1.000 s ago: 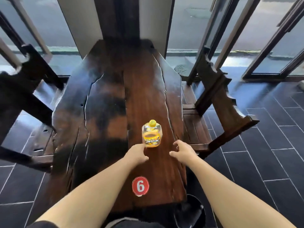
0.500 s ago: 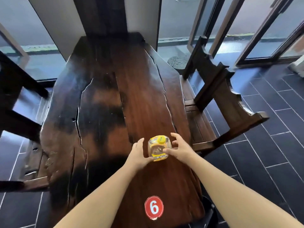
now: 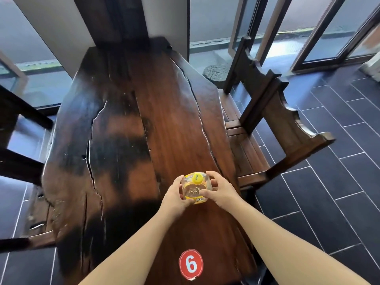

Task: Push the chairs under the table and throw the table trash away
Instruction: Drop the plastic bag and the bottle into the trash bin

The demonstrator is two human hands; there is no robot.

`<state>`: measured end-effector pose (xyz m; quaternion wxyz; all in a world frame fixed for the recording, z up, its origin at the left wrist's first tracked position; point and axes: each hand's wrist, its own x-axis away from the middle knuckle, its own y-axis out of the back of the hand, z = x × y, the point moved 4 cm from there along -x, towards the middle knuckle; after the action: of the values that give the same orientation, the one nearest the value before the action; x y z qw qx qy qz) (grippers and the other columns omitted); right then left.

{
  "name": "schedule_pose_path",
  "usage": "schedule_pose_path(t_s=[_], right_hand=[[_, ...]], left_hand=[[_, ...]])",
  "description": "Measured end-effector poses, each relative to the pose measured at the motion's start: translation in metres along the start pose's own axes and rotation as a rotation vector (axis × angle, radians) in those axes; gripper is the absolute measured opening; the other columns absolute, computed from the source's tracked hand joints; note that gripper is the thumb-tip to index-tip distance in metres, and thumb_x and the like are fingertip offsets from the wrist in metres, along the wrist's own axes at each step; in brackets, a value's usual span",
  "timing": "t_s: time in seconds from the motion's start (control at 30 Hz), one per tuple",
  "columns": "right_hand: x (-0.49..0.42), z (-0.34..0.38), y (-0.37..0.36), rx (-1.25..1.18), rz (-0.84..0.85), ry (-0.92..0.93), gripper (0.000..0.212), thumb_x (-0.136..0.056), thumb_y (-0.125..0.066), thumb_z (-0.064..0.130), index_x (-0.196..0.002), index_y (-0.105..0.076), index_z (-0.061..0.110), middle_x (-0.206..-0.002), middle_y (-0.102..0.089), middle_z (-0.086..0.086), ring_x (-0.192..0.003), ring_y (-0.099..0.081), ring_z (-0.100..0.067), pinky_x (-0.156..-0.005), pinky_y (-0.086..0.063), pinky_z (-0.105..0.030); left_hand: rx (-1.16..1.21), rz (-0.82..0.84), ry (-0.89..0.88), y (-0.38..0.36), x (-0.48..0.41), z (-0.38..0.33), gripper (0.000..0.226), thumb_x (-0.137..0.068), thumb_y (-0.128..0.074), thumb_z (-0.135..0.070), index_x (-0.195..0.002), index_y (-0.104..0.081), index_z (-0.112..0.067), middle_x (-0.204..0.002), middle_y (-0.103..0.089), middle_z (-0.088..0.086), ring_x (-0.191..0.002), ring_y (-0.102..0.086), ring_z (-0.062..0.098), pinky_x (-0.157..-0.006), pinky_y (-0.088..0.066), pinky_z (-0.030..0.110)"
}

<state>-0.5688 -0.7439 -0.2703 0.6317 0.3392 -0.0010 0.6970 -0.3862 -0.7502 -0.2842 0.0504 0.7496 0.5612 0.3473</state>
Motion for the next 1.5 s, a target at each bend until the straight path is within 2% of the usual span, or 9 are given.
schedule_pose_path(t_s=[0.47, 0.53, 0.7, 0.83, 0.93, 1.13, 1.27, 1.33, 1.5], right_hand=[[0.083, -0.084, 0.114, -0.111, 0.052, 0.099, 0.07, -0.083, -0.08, 0.031, -0.145, -0.046, 0.03, -0.118, -0.064, 0.004, -0.108, -0.063, -0.014, -0.09, -0.057, -0.033], [0.1, -0.102, 0.137, -0.114, 0.083, 0.121, 0.068, -0.084, -0.079, 0.029, -0.144, -0.046, 0.03, -0.117, -0.064, 0.005, -0.107, -0.064, -0.014, -0.088, -0.058, -0.031], [0.151, -0.145, 0.195, -0.079, 0.119, 0.166, 0.066, -0.086, -0.077, 0.027, -0.144, -0.046, 0.029, -0.116, -0.062, 0.008, -0.104, -0.062, -0.009, -0.075, -0.053, -0.016], [0.184, -0.175, 0.227, -0.066, 0.126, 0.178, 0.066, -0.086, -0.078, 0.029, -0.145, -0.046, 0.028, -0.117, -0.062, 0.005, -0.103, -0.063, -0.008, -0.07, -0.052, -0.015], [0.198, -0.193, 0.241, -0.046, 0.14, 0.174, 0.066, -0.086, -0.078, 0.028, -0.145, -0.046, 0.028, -0.113, -0.061, 0.007, -0.098, -0.063, -0.007, -0.069, -0.054, -0.017], [0.203, -0.232, 0.239, -0.041, 0.181, 0.136, 0.067, -0.085, -0.079, 0.026, -0.144, -0.047, 0.03, -0.112, -0.063, 0.005, -0.096, -0.066, -0.009, -0.064, -0.052, -0.017], [0.188, -0.263, 0.218, 0.0, 0.24, 0.123, 0.07, -0.084, -0.08, 0.025, -0.144, -0.046, 0.031, -0.117, -0.062, 0.003, -0.103, -0.066, -0.015, -0.076, -0.057, -0.026], [0.179, -0.278, 0.21, 0.017, 0.267, 0.115, 0.071, -0.083, -0.081, 0.026, -0.144, -0.046, 0.031, -0.119, -0.062, 0.003, -0.105, -0.065, -0.016, -0.08, -0.057, -0.027], [0.139, -0.345, 0.167, 0.05, 0.333, 0.051, 0.068, -0.083, -0.08, 0.028, -0.143, -0.047, 0.033, -0.117, -0.063, 0.005, -0.104, -0.066, -0.015, -0.086, -0.057, -0.031]], left_hand=[[-0.068, 0.01, -0.066, -0.115, 0.075, -0.08, 0.084, -0.076, -0.084, -0.024, -0.144, -0.036, -0.028, -0.134, -0.056, -0.003, -0.112, -0.061, 0.017, -0.093, -0.054, 0.032], [-0.051, -0.008, -0.06, -0.143, 0.094, -0.092, 0.082, -0.076, -0.084, -0.023, -0.143, -0.038, -0.028, -0.128, -0.057, -0.004, -0.112, -0.061, 0.018, -0.091, -0.053, 0.03], [-0.003, -0.032, -0.049, -0.217, 0.141, -0.117, 0.082, -0.073, -0.086, -0.022, -0.141, -0.041, -0.028, -0.122, -0.061, -0.006, -0.109, -0.062, 0.015, -0.098, -0.053, 0.041], [0.027, -0.042, -0.045, -0.26, 0.17, -0.134, 0.079, -0.072, -0.086, -0.017, -0.137, -0.044, -0.031, -0.117, -0.063, -0.008, -0.106, -0.063, 0.012, -0.093, -0.053, 0.033], [0.037, -0.041, -0.055, -0.285, 0.184, -0.136, 0.079, -0.071, -0.087, -0.02, -0.136, -0.043, -0.032, -0.115, -0.063, -0.007, -0.108, -0.065, 0.017, -0.097, -0.053, 0.044], [0.077, -0.021, -0.017, -0.32, 0.202, -0.123, 0.077, -0.077, -0.084, -0.018, -0.14, -0.042, -0.027, -0.121, -0.061, 0.0, -0.106, -0.064, 0.017, -0.093, -0.054, 0.036], [0.105, -0.052, 0.031, -0.343, 0.202, -0.093, 0.068, -0.08, -0.081, -0.017, -0.135, -0.041, -0.029, -0.112, -0.057, -0.009, -0.086, -0.066, 0.004, -0.066, -0.047, 0.008], [0.121, -0.071, 0.053, -0.355, 0.2, -0.076, 0.067, -0.081, -0.08, -0.018, -0.133, -0.041, -0.032, -0.11, -0.056, -0.013, -0.084, -0.067, 0.003, -0.065, -0.045, 0.008], [0.184, -0.045, 0.167, -0.397, 0.164, 0.001, 0.071, -0.078, -0.082, -0.02, -0.135, -0.042, -0.035, -0.115, -0.059, -0.009, -0.086, -0.069, 0.006, -0.083, -0.054, 0.027]])
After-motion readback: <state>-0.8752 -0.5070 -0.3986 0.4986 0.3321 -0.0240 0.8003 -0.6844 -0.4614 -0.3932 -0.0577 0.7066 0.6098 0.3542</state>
